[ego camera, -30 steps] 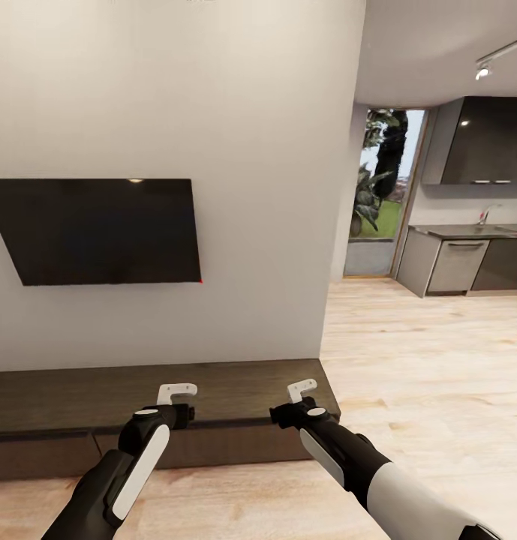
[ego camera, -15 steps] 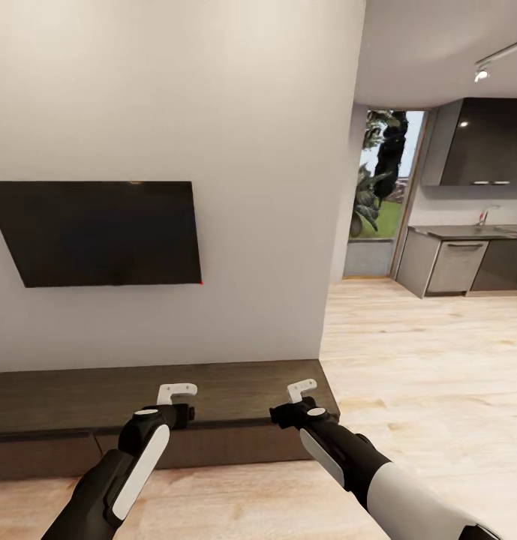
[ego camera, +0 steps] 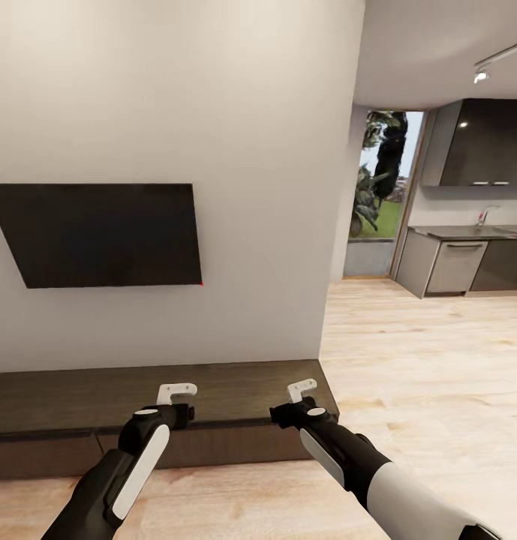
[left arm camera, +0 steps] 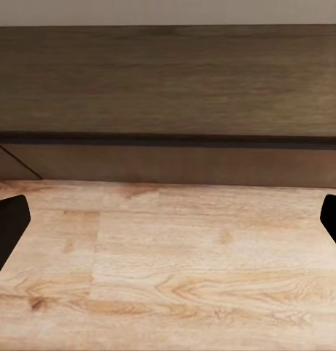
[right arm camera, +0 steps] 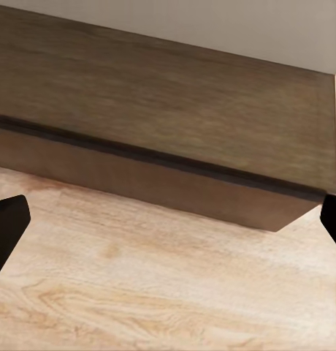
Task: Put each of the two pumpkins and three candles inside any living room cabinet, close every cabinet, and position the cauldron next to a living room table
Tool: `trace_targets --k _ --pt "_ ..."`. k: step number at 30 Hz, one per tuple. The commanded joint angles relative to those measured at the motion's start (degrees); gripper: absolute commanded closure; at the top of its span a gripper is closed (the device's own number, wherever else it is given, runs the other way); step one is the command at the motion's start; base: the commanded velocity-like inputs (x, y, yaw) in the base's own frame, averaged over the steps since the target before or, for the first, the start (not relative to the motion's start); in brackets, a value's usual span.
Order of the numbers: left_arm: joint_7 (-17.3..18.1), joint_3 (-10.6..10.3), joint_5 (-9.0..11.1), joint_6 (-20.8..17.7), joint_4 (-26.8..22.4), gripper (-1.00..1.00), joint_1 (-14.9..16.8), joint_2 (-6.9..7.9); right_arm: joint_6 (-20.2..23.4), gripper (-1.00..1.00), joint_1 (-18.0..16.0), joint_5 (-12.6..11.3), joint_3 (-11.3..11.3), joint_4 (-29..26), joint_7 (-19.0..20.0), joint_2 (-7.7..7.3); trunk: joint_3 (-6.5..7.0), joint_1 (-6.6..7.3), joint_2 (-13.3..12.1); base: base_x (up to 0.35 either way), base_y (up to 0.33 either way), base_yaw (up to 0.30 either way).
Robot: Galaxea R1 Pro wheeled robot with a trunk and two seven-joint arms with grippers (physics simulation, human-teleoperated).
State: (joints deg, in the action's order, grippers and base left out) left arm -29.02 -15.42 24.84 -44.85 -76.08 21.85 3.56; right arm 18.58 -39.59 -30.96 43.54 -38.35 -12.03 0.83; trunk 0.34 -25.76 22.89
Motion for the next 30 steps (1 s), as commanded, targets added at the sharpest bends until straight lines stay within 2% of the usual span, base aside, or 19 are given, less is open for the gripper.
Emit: trace_targets --k 1,8,14,18,22,24,25,26,27,28,29,30 --pt "-0.6 -0.14 0.6 -0.06 -0.04 -1.0 0.03 0.12 0.2 -1.0 -0.05 -0.59 0.32 -0.06 -0.47 -0.04 -0.02 -0.02 0.03 0.0 0.0 0.0" --pt "-0.61 -0.14 0.57 -0.07 0.1 -1.0 0.03 0.07 0.07 -1.0 -0.05 -0.59 0.4 -0.06 -0.45 -0.04 -0.02 -0.02 0.03 0.0 0.0 0.0" --pt "-0.67 -0.14 0.44 -0.06 2.12 -1.0 0.19 0.03 0.02 -1.0 -0.05 -0.59 0.38 -0.06 -0.57 -0.04 -0.02 -0.02 0.03 0.0 0.0 0.0" --pt "-0.68 -0.14 0.28 -0.04 6.91 -1.0 0.5 -0.24 -0.14 -1.0 -0.05 -0.59 0.23 0.3 -0.66 -0.1 -0.02 -0.02 0.03 0.0 0.0 0.0" --pt "-0.74 -0.14 0.22 0.07 12.51 -1.0 1.14 -0.29 -1.9 -1.0 -0.05 -0.68 0.1 3.95 -0.62 -0.1 -0.02 -0.02 0.03 0.0 0.0 0.0" --pt "-0.73 -0.14 0.15 0.43 16.97 -1.0 1.32 -0.11 -4.72 -1.0 -0.05 -0.77 0.07 8.1 -0.53 -0.02 -0.02 -0.02 0.03 0.0 0.0 0.0" --pt "-0.67 -0.11 0.2 1.25 22.84 -1.0 1.39 0.08 -8.3 -1.0 -0.05 -0.85 0.09 13.12 -0.48 0.13 -0.02 -0.02 0.03 0.0 0.0 0.0" --pt "-0.43 -0.13 0.34 3.77 29.39 -1.0 1.42 0.12 -11.29 -1.0 -0.05 -0.94 0.12 17.28 -0.47 0.18 -0.02 -0.02 0.03 0.0 0.0 0.0" --pt "1.13 -0.19 0.21 8.3 36.04 -1.0 1.43 0.13 -12.98 -1.0 -0.05 -0.98 0.21 19.72 -0.46 0.2 -0.02 -0.02 0.03 0.0 0.0 0.0" --pt "4.33 -0.49 0.04 13.32 42.68 -1.0 1.43 0.13 -13.94 -1.0 -0.05 -1.01 0.26 21.05 -0.5 0.12 -0.02 -0.02 0.03 0.0 0.0 0.0" --pt "7.5 -0.85 -0.05 16.91 47.9 -1.0 1.39 0.13 -14.48 -1.0 -0.05 -1.09 0.29 21.79 -0.52 -0.02 -0.02 -0.02 0.03 0.0 0.0 0.0" --pt "8.5 -0.97 -0.08 17.85 49.42 -1.0 1.39 0.13 -14.6 -1.0 -0.05 -1.12 0.3 21.95 -0.52 -0.06 -0.02 -0.02 0.03 0.0 0.0 0.0"
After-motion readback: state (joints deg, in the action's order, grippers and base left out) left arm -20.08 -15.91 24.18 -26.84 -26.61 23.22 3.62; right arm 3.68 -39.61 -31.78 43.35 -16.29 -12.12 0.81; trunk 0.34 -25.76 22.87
